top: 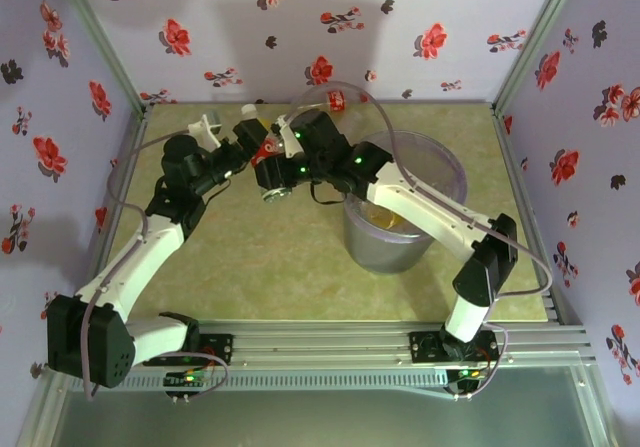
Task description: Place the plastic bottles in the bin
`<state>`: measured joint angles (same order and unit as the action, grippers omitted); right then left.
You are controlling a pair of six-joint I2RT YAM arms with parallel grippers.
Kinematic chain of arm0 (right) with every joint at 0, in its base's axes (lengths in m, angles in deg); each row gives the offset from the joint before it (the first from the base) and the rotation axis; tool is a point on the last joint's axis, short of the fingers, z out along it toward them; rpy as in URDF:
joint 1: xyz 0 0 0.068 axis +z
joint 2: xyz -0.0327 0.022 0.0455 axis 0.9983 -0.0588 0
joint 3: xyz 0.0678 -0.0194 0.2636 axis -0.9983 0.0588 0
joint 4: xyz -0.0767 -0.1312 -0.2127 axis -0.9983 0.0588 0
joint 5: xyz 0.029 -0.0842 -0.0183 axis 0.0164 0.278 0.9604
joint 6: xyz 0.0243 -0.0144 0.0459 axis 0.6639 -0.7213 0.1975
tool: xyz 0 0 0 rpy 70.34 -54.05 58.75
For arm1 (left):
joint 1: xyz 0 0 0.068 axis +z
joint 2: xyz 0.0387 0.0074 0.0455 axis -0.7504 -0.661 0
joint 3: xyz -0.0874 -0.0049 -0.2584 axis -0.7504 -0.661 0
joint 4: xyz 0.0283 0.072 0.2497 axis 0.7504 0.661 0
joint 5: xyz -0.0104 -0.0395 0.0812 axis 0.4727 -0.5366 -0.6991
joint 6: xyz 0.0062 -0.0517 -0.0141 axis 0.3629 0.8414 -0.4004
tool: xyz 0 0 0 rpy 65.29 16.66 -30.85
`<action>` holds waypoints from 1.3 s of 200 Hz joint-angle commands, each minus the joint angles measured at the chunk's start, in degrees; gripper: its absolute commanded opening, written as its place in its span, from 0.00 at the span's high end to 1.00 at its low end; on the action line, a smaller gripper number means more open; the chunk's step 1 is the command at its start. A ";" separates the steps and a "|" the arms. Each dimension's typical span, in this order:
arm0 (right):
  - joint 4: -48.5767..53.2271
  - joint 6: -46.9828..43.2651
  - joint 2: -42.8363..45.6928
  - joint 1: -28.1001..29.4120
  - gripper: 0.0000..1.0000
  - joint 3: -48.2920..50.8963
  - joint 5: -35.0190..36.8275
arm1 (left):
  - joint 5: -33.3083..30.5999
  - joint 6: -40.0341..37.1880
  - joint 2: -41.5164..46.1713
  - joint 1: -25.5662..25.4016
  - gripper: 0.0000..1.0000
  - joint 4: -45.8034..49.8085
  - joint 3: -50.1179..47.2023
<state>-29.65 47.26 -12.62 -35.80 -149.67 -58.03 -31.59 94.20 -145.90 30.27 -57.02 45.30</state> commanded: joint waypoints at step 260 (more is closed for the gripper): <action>23.29 -1.77 40.04 -19.19 0.46 32.76 5.27 | 1.06 -0.94 -2.94 3.89 0.01 -0.93 -5.79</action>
<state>-5.02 42.89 26.33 -54.77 -118.24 -50.75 -31.28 92.91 -147.98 34.27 -54.90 40.63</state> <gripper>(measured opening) 0.505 0.991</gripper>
